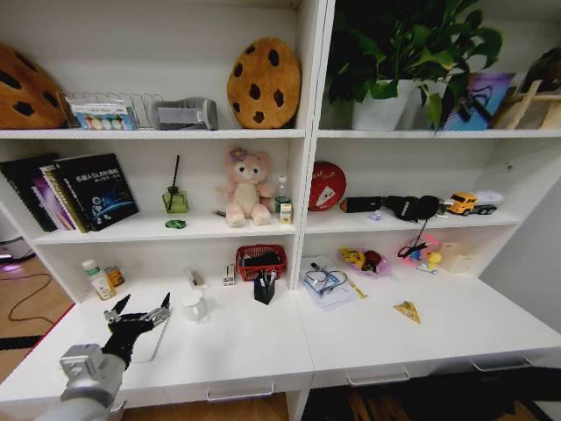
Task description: Organize the objects on the table.
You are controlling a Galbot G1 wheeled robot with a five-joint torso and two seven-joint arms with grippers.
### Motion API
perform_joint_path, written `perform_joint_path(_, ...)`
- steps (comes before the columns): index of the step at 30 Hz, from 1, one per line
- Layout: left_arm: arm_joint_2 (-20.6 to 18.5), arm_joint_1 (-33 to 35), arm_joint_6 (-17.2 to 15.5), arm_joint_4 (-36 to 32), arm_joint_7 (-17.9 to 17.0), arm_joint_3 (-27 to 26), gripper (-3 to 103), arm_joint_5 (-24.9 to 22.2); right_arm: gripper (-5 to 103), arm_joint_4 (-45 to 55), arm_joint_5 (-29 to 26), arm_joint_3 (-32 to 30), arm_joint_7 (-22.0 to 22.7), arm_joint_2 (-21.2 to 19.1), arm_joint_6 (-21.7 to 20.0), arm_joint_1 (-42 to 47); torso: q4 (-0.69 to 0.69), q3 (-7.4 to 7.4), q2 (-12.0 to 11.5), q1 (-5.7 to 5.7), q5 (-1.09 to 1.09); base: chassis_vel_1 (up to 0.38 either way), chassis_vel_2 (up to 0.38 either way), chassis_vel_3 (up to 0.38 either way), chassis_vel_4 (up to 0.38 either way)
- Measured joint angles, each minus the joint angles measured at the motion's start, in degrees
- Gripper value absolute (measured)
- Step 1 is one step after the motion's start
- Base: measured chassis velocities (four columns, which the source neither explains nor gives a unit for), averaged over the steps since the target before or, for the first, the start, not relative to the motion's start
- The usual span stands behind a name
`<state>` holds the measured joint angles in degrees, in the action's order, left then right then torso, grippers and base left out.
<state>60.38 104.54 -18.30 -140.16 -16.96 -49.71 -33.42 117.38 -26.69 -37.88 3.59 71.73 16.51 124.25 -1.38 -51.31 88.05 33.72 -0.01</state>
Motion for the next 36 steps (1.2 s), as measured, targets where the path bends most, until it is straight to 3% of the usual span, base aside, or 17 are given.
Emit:
perform_joint_path(4, 0.0, 0.0, 0.0, 0.0, 0.0, 0.0, 100, 0.0, 100, 8.2, -3.2, -5.7, 1.3, -0.1, -3.4, -1.0, 0.02, -0.01, 0.0, 0.0, 0.02, 0.0, 0.0, 0.0, 0.0)
perform_joint_path(7, 0.0, 0.0, 0.0, 0.0, 0.0, 0.0, 100, 0.0, 100, 13.1, -8.1, -12.6, 1.5, -1.6, -8.3, -5.5, 0.02, -0.01, 0.0, 0.01, 0.02, 0.0, 0.0, 0.0, 0.0)
perform_joint_path(10, 0.0, 0.0, 0.0, 0.0, 0.0, 0.0, 100, 0.0, 100, 14.0, -9.4, -14.0, 1.7, -2.1, -9.6, -7.1, 0.02, -0.01, 0.0, 0.01, 0.03, 0.0, 0.0, 0.0, 0.0)
perform_joint_path(13, 0.0, 0.0, 0.0, 0.0, 0.0, 0.0, 100, 0.0, 100, 15.4, -13.2, -16.5, 2.7, -3.8, -13.9, -11.5, 0.01, -0.01, 0.0, 0.01, 0.01, -0.037, -0.046, 0.022, 0.042)
perform_joint_path(28, 0.0, 0.0, 0.0, 0.0, 0.0, 0.0, 100, 0.0, 100, 13.3, -13.1, -14.7, 2.9, -5.6, -17.6, -16.2, 0.0, -0.02, 0.0, 0.01, 0.02, -0.166, -0.158, 0.154, 0.163)
perform_joint_path(31, 0.0, 0.0, 0.0, 0.0, 0.0, 0.0, 100, 0.0, 100, 12.8, -13.9, -12.1, 2.6, -7.3, -21.4, -18.8, -0.01, -0.01, 0.0, 0.01, -0.05, -0.209, -0.173, 0.212, 0.22)
perform_joint_path(32, 0.0, 0.0, 0.0, 0.0, 0.0, 0.0, 100, 0.0, 100, 10.6, -14.4, -8.9, 3.8, -9.0, -24.9, -23.8, 0.03, -0.02, 0.0, 0.01, 0.12, -0.033, -0.129, 0.111, 0.107)
perform_joint_path(34, 0.0, 0.0, 0.0, 0.0, 0.0, 0.0, 100, 0.0, 100, 9.1, -14.2, -8.2, 4.0, -10.2, -26.6, -26.0, 0.04, -0.02, 0.0, 0.01, 0.08, -0.033, -0.129, 0.052, 0.073)
perform_joint_path(36, 0.0, 0.0, 0.0, 0.0, 0.0, 0.0, 100, 0.0, 100, 4.3, -14.0, -7.3, 5.3, -13.8, -30.8, -31.2, 0.01, -0.02, 0.0, 0.02, 0.01, -0.021, -0.042, 0.026, 0.004)
